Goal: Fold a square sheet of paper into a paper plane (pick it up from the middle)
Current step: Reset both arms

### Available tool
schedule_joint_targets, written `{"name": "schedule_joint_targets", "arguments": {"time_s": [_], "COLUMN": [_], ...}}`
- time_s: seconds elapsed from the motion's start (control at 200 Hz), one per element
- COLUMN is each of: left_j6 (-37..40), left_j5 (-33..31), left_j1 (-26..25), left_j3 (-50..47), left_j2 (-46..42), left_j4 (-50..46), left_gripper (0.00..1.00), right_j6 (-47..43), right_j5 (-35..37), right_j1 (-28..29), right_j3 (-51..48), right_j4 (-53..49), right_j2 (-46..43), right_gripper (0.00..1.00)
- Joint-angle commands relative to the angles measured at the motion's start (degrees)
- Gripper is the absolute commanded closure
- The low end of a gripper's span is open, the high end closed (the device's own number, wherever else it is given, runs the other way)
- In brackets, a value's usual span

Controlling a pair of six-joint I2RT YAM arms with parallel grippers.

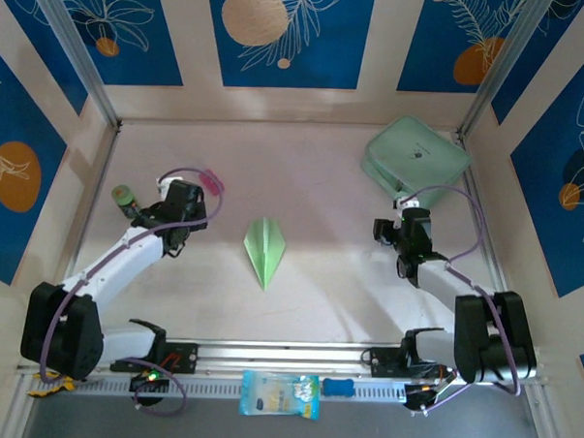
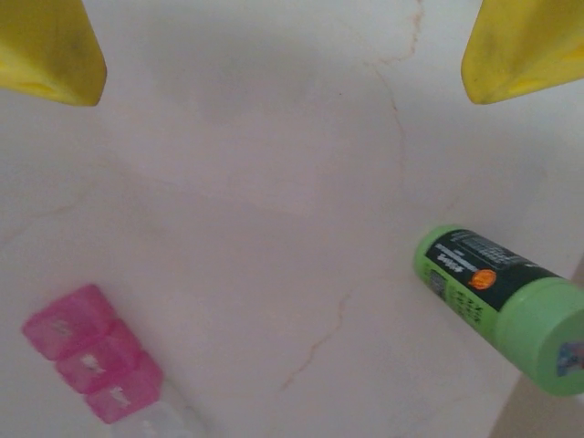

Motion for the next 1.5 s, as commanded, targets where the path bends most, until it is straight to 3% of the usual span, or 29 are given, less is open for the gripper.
{"name": "schedule_joint_targets", "arguments": {"time_s": [0.0,0.165,0.27,0.355,0.455,0.755,0.765,0.775,0.785,0.8,0.91,1.085,1.205,1.305,1.445,1.495], "left_j6": [6.5,11.4,13.5,15.0,17.2,21.7,21.9,22.3,22.7,23.1,25.4,26.2,25.2,27.4,22.1,22.3], "left_j5": [-3.3,-3.8,-4.2,-2.5,0.7,8.5,8.6,8.6,8.7,8.7,10.1,10.6,16.5,21.5,18.1,18.0], "left_j1": [3.6,4.7,4.7,4.7,4.7,4.7,4.7,4.7,4.7,4.7,4.7,6.9,9.1,9.4,12.4,12.2], "left_j3": [-4.0,-10.4,-11.6,-12.8,-14.1,-17.7,-17.8,-17.8,-17.8,-17.8,-19.0,-23.1,-25.9,-29.0,-24.0,-24.6], "left_j2": [-1.5,-2.4,-1.3,0.1,2.2,6.6,6.6,6.6,6.7,6.7,5.9,9.1,13.7,20.5,18.9,18.8], "left_j4": [9.2,21.3,25.1,29.6,35.1,51.6,51.8,52.0,52.3,52.5,55.0,66.9,75.2,88.9,76.0,77.1], "left_gripper": [0.01,0.00,0.01,0.00,0.00,0.00,0.01,0.00,0.00,0.00,0.00,0.00,0.00,0.00,0.00,0.00], "right_j6": [-1.3,-1.2,-1.6,-3.2,-1.2,-1.1,-1.0,-1.0,-1.0,-0.9,-1.1,-1.0,-0.9,-0.9,-0.9,-0.9], "right_j5": [-7.2,-12.4,-14.0,-16.8,-11.8,-13.7,-13.7,-13.6,-13.6,-13.6,-13.1,-11.9,-11.8,-12.1,-12.2,-12.2], "right_j1": [-2.0,-4.6,-5.1,-5.2,-5.2,-5.8,-5.9,-5.9,-5.9,-5.9,-5.7,-5.4,-5.4,-5.6,-5.6,-5.6], "right_j3": [0.6,0.7,1.9,-1.0,-1.8,-0.7,-0.6,-0.6,-0.6,-0.5,-0.7,-1.0,-0.8,-0.8,-0.8,-0.8], "right_j4": [12.1,17.9,15.9,24.1,29.4,28.5,28.6,28.5,28.3,28.1,28.5,28.9,28.7,28.6,28.6,28.6], "right_j2": [1.8,5.7,6.1,8.3,12.9,14.3,14.4,14.3,14.3,14.2,14.2,14.2,14.2,14.1,14.1,14.1], "right_gripper": [0.37,0.37,0.38,0.38,0.37,0.32,0.31,0.22,0.06,0.00,0.01,0.01,0.01,0.01,0.01,0.01]}}
